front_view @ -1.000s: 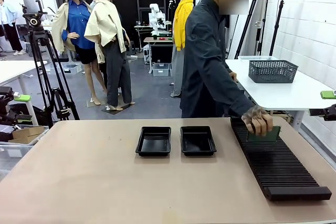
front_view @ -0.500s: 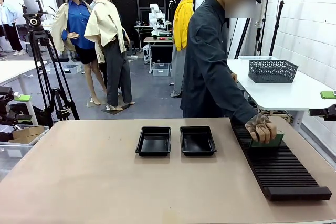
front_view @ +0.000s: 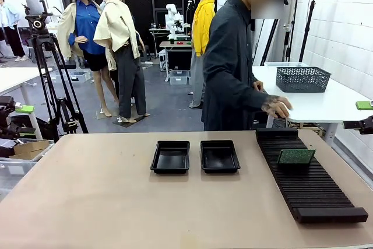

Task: Inspect and transfer BCBs to ESD trays.
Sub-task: Pick up the Blank PCB from the PCB Rack and place it in the left ESD tray.

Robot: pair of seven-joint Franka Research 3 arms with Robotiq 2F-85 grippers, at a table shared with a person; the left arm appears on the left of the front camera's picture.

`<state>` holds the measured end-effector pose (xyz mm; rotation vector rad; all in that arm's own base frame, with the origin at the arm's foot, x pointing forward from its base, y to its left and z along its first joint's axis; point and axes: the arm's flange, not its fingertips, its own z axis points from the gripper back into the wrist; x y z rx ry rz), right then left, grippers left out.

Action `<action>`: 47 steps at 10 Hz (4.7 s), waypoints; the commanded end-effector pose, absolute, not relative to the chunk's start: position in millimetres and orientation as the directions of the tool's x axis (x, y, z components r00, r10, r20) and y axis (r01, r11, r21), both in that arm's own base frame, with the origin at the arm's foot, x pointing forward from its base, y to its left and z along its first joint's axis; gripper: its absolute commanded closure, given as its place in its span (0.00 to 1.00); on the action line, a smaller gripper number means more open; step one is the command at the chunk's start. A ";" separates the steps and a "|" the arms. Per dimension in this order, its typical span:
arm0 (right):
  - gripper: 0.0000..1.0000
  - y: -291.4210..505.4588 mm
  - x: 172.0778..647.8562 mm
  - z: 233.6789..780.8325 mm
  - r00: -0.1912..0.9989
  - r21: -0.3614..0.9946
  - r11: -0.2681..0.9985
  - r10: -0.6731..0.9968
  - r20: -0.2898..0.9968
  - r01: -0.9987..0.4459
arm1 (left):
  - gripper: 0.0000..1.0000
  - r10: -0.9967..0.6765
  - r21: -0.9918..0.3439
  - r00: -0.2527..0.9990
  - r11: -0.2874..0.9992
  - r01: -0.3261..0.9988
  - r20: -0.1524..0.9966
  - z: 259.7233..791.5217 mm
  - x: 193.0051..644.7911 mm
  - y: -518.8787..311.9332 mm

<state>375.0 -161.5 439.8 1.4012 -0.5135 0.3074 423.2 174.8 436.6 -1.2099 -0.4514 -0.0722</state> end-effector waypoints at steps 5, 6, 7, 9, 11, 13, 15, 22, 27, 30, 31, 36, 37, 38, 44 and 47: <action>0.00 -161.0 374.5 439.4 0.855 0.856 0.153 -0.098 0.510 -0.493 | 0.00 0.187 -0.893 0.912 0.346 0.286 0.365 438.6 421.6 176.0; 0.00 -161.0 374.5 439.4 0.855 0.856 0.153 -0.098 0.510 -0.493 | 0.00 0.187 -0.893 0.912 0.346 0.286 0.365 438.6 421.6 176.0; 0.00 -161.0 374.5 439.4 0.855 0.856 0.153 -0.098 0.510 -0.493 | 0.00 0.187 -0.893 0.912 0.346 0.286 0.365 438.6 421.6 176.0; 0.00 -161.0 383.1 444.9 0.847 0.842 0.186 -0.081 0.526 -0.506 | 0.00 0.187 -0.893 0.912 0.346 0.286 0.365 438.6 421.6 176.0; 0.00 -154.3 407.9 460.4 0.818 0.786 0.289 -0.016 0.575 -0.547 | 0.00 0.187 -0.893 0.912 0.346 0.286 0.365 438.6 421.6 176.0; 0.00 -143.6 433.9 476.3 0.791 0.713 0.396 0.058 0.609 -0.579 | 0.00 0.187 -0.893 0.912 0.346 0.286 0.365 438.6 421.6 176.0; 0.00 -120.4 465.4 490.5 0.758 0.595 0.493 0.244 0.606 -0.635 | 0.00 0.187 -0.893 0.912 0.346 0.286 0.365 438.6 421.6 176.0; 0.00 -23.5 520.8 489.8 0.469 0.090 0.468 0.815 0.341 -0.879 | 0.00 0.187 -0.893 0.912 0.346 0.286 0.365 438.6 421.6 176.0; 0.00 23.0 516.0 462.8 0.145 -0.097 0.149 0.988 0.043 -0.984 | 0.00 0.187 -0.893 0.912 0.346 0.286 0.365 438.6 421.6 176.0; 0.00 23.6 513.1 454.4 0.021 -0.101 0.021 1.000 -0.002 -0.995 | 0.00 0.187 -0.893 0.912 0.346 0.286 0.365 438.6 421.6 176.0; 0.00 21.9 514.1 453.3 0.011 -0.117 0.010 1.000 -0.005 -0.993 | 0.00 0.187 -0.893 0.912 0.346 0.286 0.365 438.6 421.6 176.0; 0.00 16.5 519.1 427.2 0.022 -0.198 0.023 1.000 0.010 -0.980 | 0.00 0.187 -0.893 0.912 0.346 0.286 0.365 438.6 421.6 176.0; 0.00 14.3 523.2 420.4 0.019 -0.204 0.023 1.000 0.019 -0.979 | 0.00 0.187 -0.893 0.912 0.346 0.286 0.365 438.6 421.6 176.0; 0.00 12.1 527.6 416.0 0.026 -0.231 0.031 0.999 0.023 -0.972 | 0.00 0.187 -0.893 0.912 0.346 0.286 0.365 438.6 421.6 176.0; 0.00 6.3 538.5 386.4 0.019 -0.223 0.032 0.998 0.057 -0.974 | 0.00 0.187 -0.893 0.912 0.346 0.286 0.365 438.6 421.6 176.0; 0.00 2.8 544.4 372.5 0.030 -0.224 0.048 0.996 0.085 -0.973 | 0.00 0.187 -0.893 0.912 0.346 0.286 0.365 438.6 421.6 176.0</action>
